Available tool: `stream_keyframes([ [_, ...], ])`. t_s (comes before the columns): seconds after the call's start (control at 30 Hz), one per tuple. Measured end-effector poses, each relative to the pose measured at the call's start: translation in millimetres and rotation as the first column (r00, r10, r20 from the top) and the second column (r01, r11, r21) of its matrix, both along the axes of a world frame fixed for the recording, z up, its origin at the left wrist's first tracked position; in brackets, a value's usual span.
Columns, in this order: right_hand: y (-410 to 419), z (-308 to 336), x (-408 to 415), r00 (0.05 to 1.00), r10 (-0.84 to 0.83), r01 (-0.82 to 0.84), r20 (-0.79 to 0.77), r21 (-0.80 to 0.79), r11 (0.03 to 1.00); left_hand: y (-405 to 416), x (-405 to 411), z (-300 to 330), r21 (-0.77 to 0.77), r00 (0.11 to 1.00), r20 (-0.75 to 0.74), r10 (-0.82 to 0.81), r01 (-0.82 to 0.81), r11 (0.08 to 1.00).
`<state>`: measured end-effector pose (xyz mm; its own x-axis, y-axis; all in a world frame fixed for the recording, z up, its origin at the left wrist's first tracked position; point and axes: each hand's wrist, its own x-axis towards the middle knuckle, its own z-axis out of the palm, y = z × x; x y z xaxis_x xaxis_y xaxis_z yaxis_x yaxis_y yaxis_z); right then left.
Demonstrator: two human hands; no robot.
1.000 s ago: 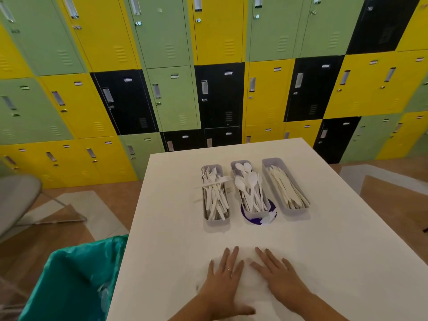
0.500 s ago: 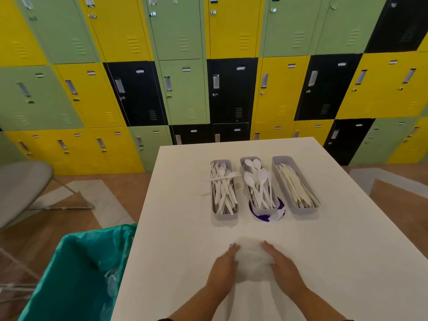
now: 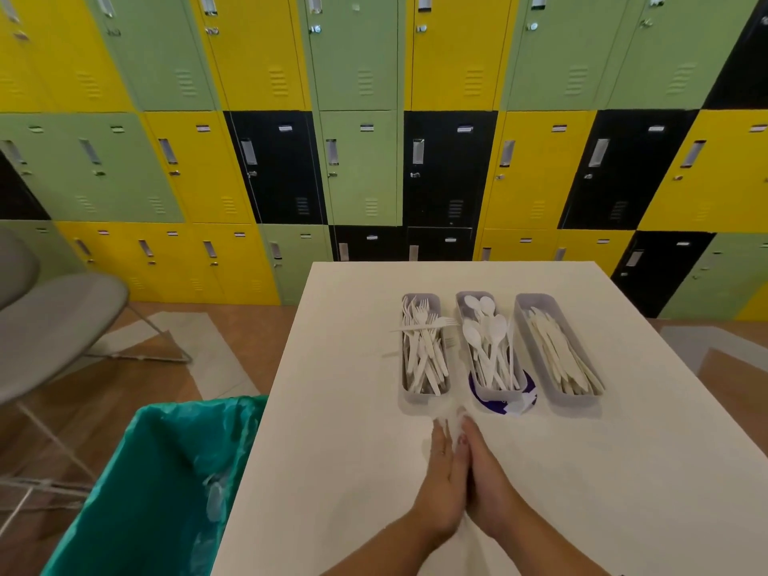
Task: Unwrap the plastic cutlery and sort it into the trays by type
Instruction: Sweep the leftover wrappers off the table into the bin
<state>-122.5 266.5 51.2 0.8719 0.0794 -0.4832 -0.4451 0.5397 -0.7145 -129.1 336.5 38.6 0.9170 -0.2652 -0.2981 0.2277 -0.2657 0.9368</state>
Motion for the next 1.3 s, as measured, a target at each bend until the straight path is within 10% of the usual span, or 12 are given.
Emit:
stream_keyframes([
  [0.37,27.6,10.5,39.1,0.986,-0.076,0.089,-0.148,0.079,0.993,29.7,-2.1,8.4,0.211,0.935,0.278,0.221,-0.283,0.935],
  [0.53,58.8,8.0,51.4,0.979,0.055,-0.011,-0.198,0.218,0.976,42.0,4.7,30.3,-0.267,0.826,-0.149,0.543,-0.563,0.782],
  [0.8,123.3,2.3,49.1,0.968,0.164,-0.120,-0.192,0.219,0.968,111.6,22.7,24.2,-0.279,0.556,-0.129,0.821,-0.815,0.508],
  [0.97,159.9,2.3,50.2,0.949,0.293,-0.305,-0.116,-0.108,0.946,150.3,16.2,15.8,-0.199,0.453,-0.095,0.886,-0.881,0.429],
  [1.13,198.0,-8.4,49.0,0.809,0.588,-0.478,0.007,-0.576,0.663,202.2,3.6,-3.5,-0.151,0.346,0.001,0.938,-0.927,0.342],
  [1.3,234.6,-18.5,46.5,0.627,0.779,-0.573,-0.025,-0.692,0.439,250.8,-14.4,-23.9,-0.060,0.276,0.026,0.961,-0.959,0.278],
])
